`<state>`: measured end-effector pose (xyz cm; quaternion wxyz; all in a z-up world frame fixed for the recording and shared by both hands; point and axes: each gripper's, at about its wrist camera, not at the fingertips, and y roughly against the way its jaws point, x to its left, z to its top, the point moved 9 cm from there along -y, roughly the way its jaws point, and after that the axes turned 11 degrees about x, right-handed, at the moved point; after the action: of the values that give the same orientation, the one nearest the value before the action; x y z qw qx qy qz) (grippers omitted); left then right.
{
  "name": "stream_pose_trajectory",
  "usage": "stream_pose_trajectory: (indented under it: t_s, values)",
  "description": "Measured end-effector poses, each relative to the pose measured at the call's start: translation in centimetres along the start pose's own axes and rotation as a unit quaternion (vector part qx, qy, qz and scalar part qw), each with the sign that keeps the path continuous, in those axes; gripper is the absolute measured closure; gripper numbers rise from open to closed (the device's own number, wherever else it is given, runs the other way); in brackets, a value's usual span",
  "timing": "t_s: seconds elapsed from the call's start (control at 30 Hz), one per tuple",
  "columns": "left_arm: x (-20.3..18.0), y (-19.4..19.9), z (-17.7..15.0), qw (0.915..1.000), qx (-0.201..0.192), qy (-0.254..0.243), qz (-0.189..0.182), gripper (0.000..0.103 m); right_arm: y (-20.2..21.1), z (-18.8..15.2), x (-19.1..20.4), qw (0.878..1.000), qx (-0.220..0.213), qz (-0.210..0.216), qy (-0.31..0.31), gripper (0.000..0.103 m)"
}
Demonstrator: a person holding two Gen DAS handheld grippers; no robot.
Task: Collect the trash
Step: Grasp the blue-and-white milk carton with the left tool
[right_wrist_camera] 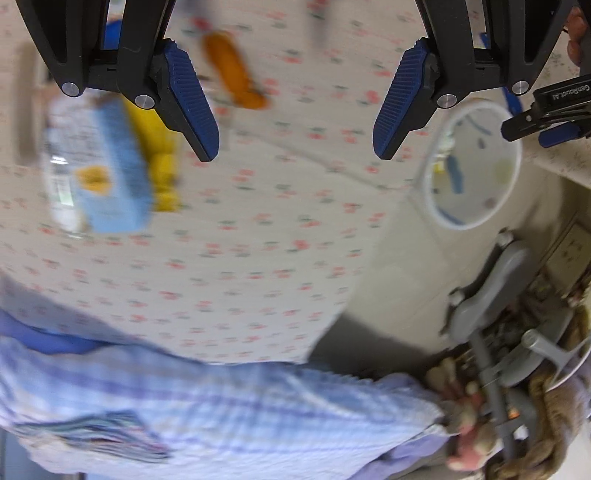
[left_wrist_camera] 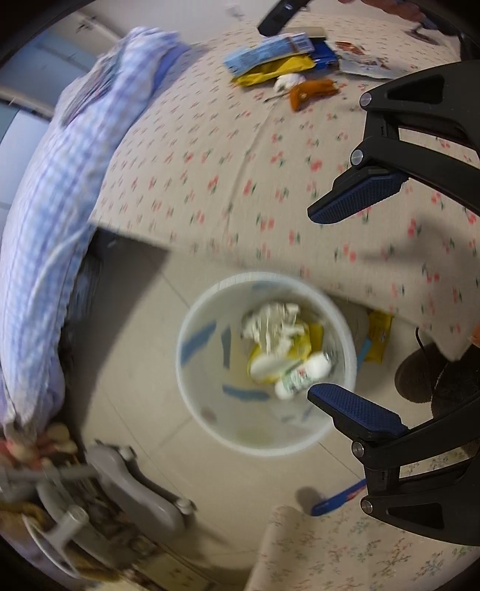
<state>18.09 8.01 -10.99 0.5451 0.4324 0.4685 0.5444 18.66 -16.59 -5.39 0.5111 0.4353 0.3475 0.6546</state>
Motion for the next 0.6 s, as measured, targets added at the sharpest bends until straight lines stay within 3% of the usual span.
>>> stream_pose_trajectory:
  t_s: [0.37, 0.6]
  values:
    - [-11.0, 0.7, 1.5, 0.9961, 0.003, -0.088, 0.001, 0.013, 4.9, -2.3, -12.3, 0.996, -0.015, -0.026, -0.085, 0.028]
    - [-16.9, -0.9, 2.1, 0.9926, 0.014, -0.118, -0.022, 0.013, 5.6, -4.5, -19.8, 0.988, -0.005, -0.037, -0.149, 0.028]
